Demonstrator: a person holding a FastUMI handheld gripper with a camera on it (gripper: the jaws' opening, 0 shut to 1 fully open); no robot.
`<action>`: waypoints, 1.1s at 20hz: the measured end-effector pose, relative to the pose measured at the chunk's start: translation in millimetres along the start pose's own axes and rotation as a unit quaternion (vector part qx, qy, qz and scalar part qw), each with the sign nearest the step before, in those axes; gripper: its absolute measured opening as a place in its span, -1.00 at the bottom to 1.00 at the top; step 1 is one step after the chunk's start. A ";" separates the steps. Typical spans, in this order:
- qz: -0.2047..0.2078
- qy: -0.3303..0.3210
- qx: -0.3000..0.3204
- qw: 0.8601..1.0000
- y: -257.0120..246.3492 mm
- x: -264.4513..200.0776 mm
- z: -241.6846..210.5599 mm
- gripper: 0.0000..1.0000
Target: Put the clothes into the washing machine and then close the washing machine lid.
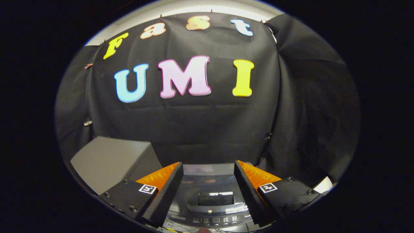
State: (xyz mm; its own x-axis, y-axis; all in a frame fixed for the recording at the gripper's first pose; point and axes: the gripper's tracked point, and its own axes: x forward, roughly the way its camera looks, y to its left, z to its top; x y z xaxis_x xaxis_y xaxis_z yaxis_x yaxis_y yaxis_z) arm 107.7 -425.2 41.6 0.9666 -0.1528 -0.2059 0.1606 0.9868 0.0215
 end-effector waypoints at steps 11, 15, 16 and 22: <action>0.021 -0.125 -0.020 0.992 22.0 -68.9 103.2 0.96; 0.023 -0.150 -0.003 0.988 26.8 -82.6 118.0 0.96; 0.022 -0.153 -0.002 0.988 27.4 -85.3 119.6 0.96; 0.022 -0.151 -0.024 0.988 45.3 -89.5 118.1 0.95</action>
State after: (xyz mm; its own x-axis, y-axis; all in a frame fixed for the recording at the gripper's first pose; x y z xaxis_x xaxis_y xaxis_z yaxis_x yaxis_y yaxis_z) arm 52.0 -373.2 176.5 0.9891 -0.1121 0.0954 0.1148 0.9931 -0.0238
